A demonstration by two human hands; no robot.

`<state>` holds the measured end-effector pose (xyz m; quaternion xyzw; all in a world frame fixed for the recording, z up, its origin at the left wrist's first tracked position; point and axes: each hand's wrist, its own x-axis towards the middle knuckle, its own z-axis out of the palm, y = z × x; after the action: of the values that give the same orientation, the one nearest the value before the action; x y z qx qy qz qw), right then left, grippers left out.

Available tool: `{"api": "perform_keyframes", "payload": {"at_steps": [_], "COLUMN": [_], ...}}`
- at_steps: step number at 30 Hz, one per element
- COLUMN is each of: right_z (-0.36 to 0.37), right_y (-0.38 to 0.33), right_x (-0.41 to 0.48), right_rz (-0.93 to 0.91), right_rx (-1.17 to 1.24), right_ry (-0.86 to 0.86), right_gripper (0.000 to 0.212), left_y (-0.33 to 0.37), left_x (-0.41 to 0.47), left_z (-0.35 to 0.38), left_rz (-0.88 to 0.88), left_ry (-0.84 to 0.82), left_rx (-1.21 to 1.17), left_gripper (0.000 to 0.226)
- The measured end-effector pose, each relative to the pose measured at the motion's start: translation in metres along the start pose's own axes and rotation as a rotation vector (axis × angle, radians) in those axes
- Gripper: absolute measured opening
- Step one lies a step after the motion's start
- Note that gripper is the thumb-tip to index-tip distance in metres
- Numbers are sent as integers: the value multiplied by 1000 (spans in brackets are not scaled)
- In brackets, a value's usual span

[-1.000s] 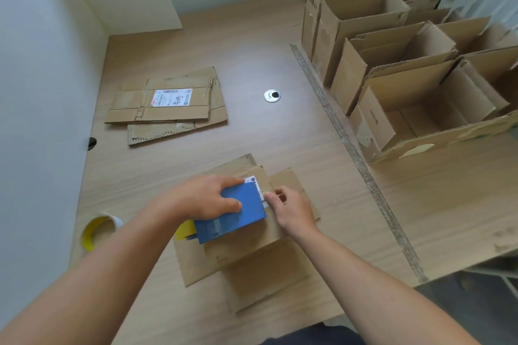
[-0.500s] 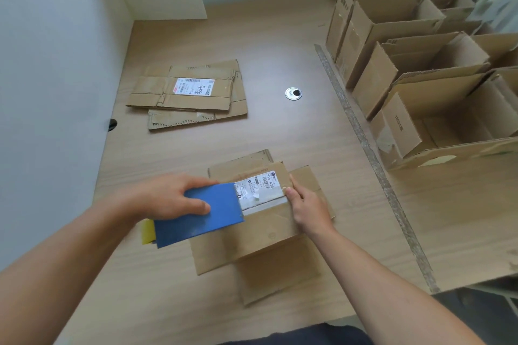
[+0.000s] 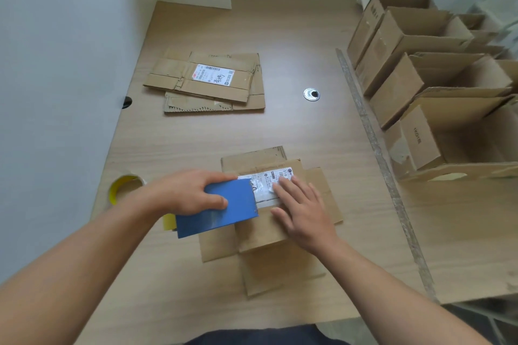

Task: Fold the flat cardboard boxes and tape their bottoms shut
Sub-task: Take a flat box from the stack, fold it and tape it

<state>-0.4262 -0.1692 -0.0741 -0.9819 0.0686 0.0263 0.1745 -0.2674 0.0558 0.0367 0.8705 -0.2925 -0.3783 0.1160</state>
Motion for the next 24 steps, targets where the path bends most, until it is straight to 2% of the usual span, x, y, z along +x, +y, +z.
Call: {"api": "perform_keyframes", "payload": {"at_steps": [8, 11, 15, 24], "right_z": [4, 3, 2, 2], "right_y": [-3, -3, -2, 0], "right_x": [0, 0, 2, 4], "right_rz": [42, 40, 47, 80], "right_rx": [-16, 0, -27, -90], "right_ry": [55, 73, 9, -74], "right_gripper": [51, 49, 53, 58], "left_y": [-9, -21, -37, -64], "left_x": [-11, -16, -24, -36], "left_z": [-8, -14, -21, -30], "left_rz": [50, 54, 44, 10], "left_ry": [-69, -85, -109, -138], "left_rx": [-87, -115, -120, -158], "left_gripper": [64, 59, 50, 56]}}
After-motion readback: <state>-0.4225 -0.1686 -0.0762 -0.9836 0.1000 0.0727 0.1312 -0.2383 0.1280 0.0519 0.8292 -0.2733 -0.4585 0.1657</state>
